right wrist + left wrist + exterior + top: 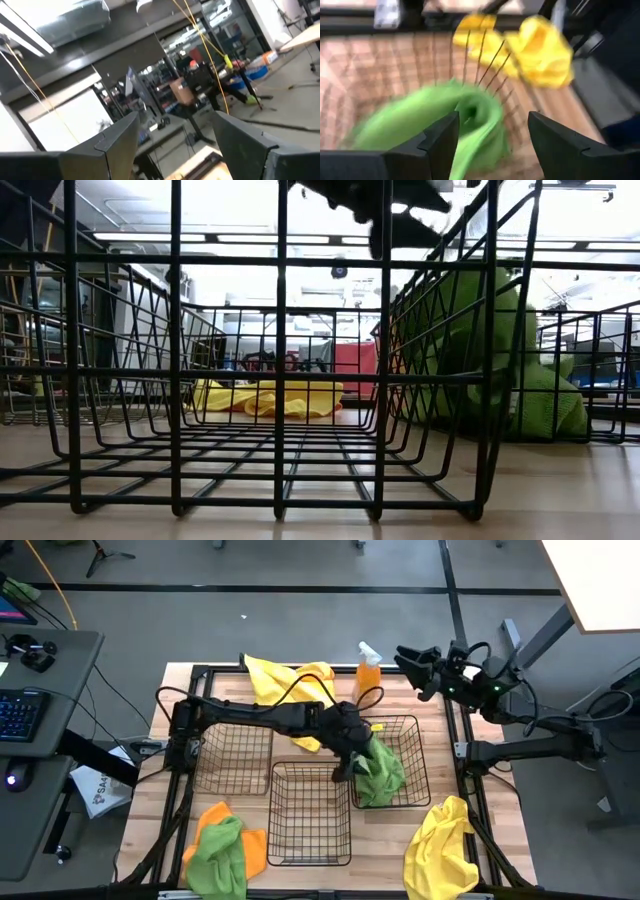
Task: Sort microfiber towel by color & place in baskets
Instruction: Put the top green microfiber cloth into the right basket, then put the green microfiber cloth into the right basket, then put the bottom yellow microfiber cloth into the center basket, then put the yellow microfiber cloth into the center basket
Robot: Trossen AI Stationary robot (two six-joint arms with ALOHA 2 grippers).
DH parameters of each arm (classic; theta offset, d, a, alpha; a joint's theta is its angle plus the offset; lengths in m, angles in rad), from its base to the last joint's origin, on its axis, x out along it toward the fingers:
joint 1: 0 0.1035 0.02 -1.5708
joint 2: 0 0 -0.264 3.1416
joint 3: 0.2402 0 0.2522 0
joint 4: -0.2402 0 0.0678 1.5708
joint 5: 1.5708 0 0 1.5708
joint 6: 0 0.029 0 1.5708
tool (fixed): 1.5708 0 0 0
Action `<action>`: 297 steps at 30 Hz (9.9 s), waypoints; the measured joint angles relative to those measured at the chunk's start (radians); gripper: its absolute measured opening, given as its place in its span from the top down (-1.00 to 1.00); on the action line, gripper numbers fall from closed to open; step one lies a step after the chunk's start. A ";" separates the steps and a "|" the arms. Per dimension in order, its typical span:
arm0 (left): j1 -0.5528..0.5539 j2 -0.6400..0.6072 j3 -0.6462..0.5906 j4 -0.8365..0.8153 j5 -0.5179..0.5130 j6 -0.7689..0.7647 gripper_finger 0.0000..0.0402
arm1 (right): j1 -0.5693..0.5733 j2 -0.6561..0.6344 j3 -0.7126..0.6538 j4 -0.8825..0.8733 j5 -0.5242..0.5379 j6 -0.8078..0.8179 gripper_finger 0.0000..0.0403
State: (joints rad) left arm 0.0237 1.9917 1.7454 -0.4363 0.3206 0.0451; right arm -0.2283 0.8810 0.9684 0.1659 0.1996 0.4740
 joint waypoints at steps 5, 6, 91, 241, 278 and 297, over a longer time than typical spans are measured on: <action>-0.001 -0.061 0.000 -0.075 -0.152 0.053 -0.15 | 0.000 -0.001 0.000 -0.099 -0.002 0.000 -0.24; 0.002 -0.079 0.000 -0.095 -0.165 0.041 -0.15 | 0.000 -0.001 0.000 -0.117 -0.002 0.001 -0.24; -0.138 -0.549 -0.087 -0.369 -0.249 -0.474 1.00 | 0.000 -0.046 0.000 0.029 -0.260 -0.059 -0.24; -0.036 -1.165 -0.607 0.515 -0.881 0.178 0.02 | 0.710 0.631 0.801 -1.071 0.205 0.148 1.00; -0.046 -1.022 -0.607 0.449 -1.076 0.231 0.02 | 0.485 1.064 1.012 -1.260 -0.138 -0.345 -0.18; 0.475 -0.286 -0.214 -0.428 -0.233 0.165 0.03 | 0.483 0.527 0.509 -1.253 0.186 0.049 -0.17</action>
State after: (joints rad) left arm 0.4987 1.7059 1.5312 -0.8638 0.0877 0.2099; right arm 0.2550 1.4081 1.4772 -1.0871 0.3851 0.5233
